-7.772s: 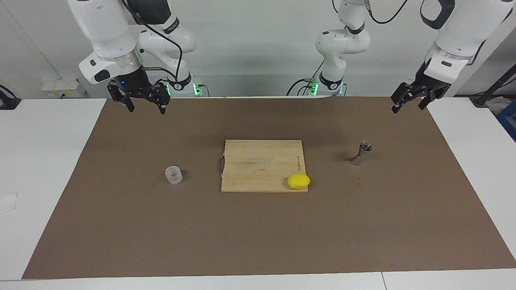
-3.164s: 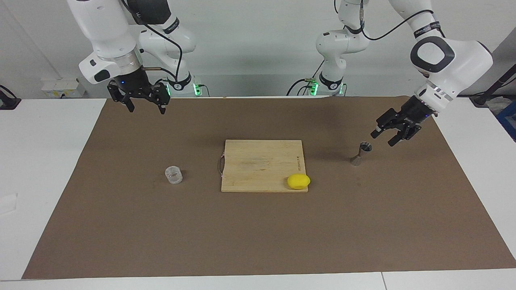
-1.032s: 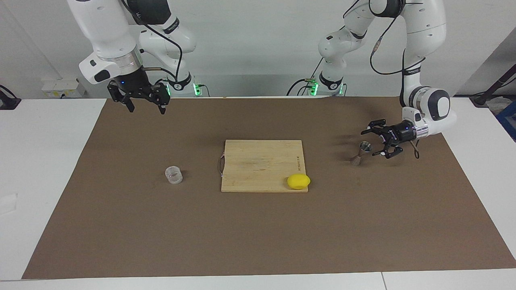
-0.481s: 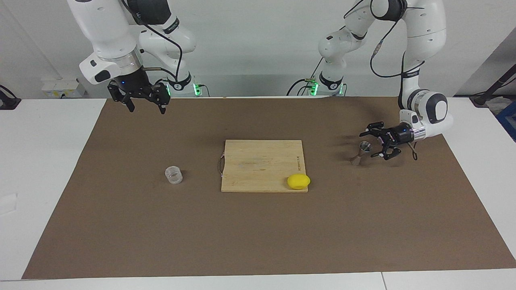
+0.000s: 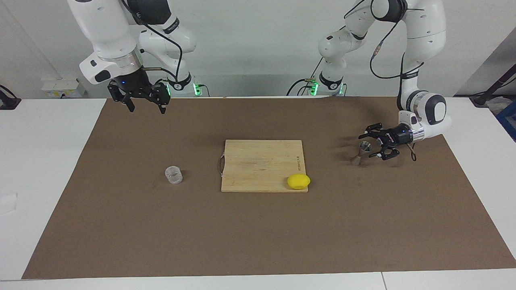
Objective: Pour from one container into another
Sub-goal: 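Carry the dark cup onto the board while the right gripper reaches the glass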
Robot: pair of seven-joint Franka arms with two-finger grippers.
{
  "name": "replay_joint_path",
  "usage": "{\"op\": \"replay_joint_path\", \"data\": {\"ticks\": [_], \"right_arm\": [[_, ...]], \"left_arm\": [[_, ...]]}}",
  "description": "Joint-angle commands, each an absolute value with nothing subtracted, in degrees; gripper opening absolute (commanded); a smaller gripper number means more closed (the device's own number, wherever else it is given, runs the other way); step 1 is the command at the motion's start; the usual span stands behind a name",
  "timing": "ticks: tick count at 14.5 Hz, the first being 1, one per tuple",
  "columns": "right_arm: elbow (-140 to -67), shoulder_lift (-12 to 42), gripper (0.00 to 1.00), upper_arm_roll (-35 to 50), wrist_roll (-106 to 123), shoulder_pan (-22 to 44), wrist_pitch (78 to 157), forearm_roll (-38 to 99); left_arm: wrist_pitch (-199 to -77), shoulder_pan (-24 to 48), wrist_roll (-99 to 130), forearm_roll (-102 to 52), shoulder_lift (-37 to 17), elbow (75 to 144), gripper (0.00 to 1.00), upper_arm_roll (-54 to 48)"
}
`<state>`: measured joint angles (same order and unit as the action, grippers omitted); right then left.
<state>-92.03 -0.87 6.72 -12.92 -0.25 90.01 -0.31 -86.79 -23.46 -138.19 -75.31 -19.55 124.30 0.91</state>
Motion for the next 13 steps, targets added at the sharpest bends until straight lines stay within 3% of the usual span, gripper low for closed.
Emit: {"op": "replay_joint_path", "data": {"ticks": [1, 4, 6, 13], "right_arm": [[-93.3, -2.1, 1.00, 6.9, -13.4, -0.7, 90.6, 1.2], [-93.2, -2.0, 1.00, 6.8, -13.7, -0.7, 90.6, 1.1], [-93.0, -1.8, 1.00, 6.8, -15.0, -1.0, 91.0, 1.1], [-93.1, -1.1, 1.00, 6.8, -19.3, -1.0, 93.2, 0.2]], "left_arm": [[-86.8, -23.4, -139.7, -76.6, -19.6, 124.8, 0.56, 1.0], [-86.9, -23.8, -139.6, -76.6, -19.7, 124.1, 0.46, 1.0], [-87.0, -23.8, -139.6, -76.7, -19.7, 123.9, 0.33, 1.0], [-83.0, -19.4, -132.1, -77.9, -20.2, 117.0, 0.32, -0.1]]}}
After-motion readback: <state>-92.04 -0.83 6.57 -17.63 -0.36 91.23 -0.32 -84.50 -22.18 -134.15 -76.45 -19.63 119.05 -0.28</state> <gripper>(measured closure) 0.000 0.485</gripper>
